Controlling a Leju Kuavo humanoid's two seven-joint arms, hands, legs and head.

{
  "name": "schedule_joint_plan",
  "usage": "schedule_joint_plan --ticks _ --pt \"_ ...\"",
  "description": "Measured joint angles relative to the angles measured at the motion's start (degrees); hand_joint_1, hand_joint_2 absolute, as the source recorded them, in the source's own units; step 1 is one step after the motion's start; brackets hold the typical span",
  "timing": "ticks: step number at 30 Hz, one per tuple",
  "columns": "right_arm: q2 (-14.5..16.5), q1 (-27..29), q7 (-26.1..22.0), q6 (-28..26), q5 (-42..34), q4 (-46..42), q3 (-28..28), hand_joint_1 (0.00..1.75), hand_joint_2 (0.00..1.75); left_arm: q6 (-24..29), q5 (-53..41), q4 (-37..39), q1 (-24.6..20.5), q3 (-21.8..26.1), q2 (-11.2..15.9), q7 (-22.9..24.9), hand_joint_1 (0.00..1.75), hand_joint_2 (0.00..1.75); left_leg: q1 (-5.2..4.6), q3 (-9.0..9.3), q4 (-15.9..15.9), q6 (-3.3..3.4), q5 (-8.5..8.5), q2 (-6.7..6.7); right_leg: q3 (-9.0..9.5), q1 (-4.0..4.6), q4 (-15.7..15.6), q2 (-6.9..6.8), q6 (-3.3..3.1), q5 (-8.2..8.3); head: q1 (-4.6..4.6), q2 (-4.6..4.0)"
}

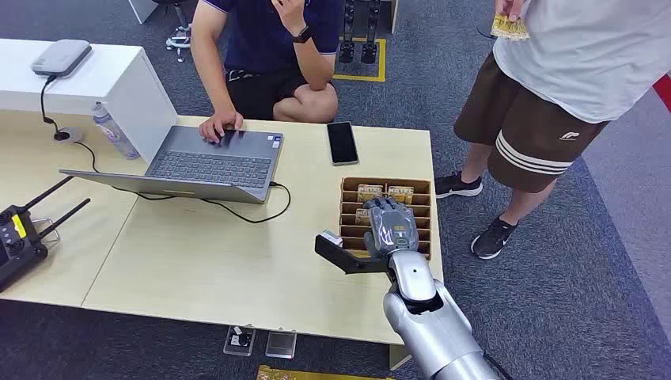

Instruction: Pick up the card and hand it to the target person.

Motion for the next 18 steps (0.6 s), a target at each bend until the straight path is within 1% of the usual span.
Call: schedule_joint_plan --ticks 3,11,18 --pt "0.0 0.0 0.0 0.0 0.21 0.0 -0.08 0.87 1.75 0.01 0.0 0.0 0.01 0.0 0.0 0.04 0.0 1.75 0.0 0.0 0.0 0.0 0.0 0.0 0.0 0.0 0.0 0.0 0.0 0.0 0.0 0.0" --pt "0.0 0.0 0.0 0.02 0.4 0.0 -0.52 0.98 1.75 0.03 0.0 0.0 0.03 0.0 0.0 0.12 0.0 1.75 0.0 0.0 0.0 0.0 0.0 0.0 0.0 0.0 0.0 0.0 0.0 0.0 0.01 0.0" --pt "0.0 0.0 0.03 -0.04 0.54 0.02 -0.6 1.12 1.75 0.03 -0.01 0.0 0.04 0.0 0.0 0.03 0.0 1.75 0.0 0.0 0.0 0.0 0.0 0.0 0.0 0.0 0.0 0.0 0.0 0.0 0.02 0.0"
